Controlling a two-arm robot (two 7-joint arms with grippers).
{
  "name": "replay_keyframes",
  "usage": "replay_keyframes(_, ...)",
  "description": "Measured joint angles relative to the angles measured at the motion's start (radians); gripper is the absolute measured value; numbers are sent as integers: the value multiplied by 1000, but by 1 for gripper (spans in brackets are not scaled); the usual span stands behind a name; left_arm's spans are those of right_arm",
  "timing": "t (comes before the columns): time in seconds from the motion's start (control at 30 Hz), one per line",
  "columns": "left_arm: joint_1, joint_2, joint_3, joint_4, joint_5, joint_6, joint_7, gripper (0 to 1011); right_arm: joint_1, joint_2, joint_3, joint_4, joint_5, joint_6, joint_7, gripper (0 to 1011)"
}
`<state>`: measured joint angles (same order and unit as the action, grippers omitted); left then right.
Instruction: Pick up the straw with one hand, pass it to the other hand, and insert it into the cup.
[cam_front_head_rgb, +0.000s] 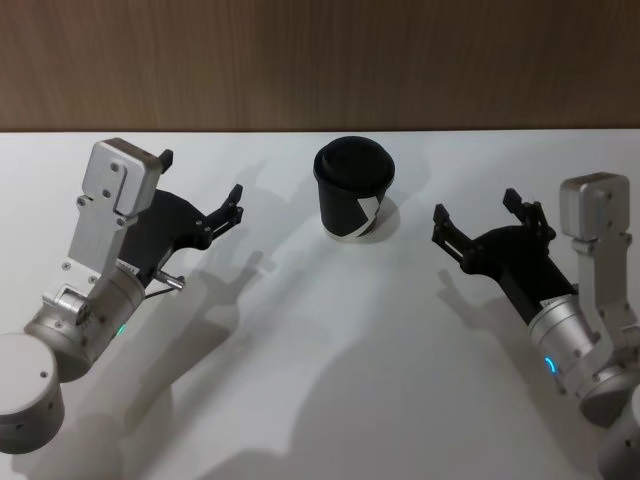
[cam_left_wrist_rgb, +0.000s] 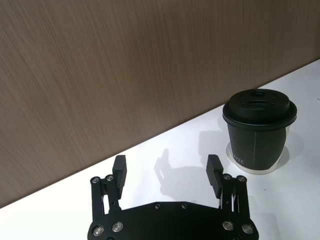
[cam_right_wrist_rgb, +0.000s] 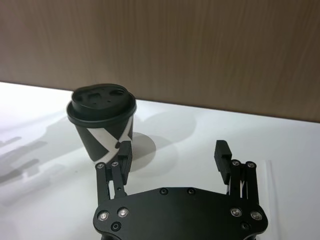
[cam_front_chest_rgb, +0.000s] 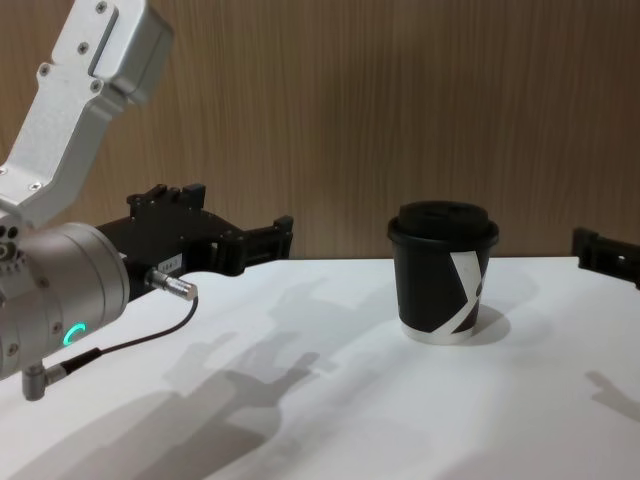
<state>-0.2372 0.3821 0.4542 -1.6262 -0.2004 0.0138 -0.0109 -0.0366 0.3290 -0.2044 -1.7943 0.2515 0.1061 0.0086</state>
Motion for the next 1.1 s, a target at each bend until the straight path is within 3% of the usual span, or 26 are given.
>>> replay_keyframes(0.5, 0, 0, 0, 0, 0, 0, 0, 1003, -27, 14, 35, -27, -22, 85, -30, 1001)
replay_keyframes(1.1, 0, 0, 0, 0, 0, 0, 0, 1003, -55, 24, 71, -19, -28, 127, -25, 1001)
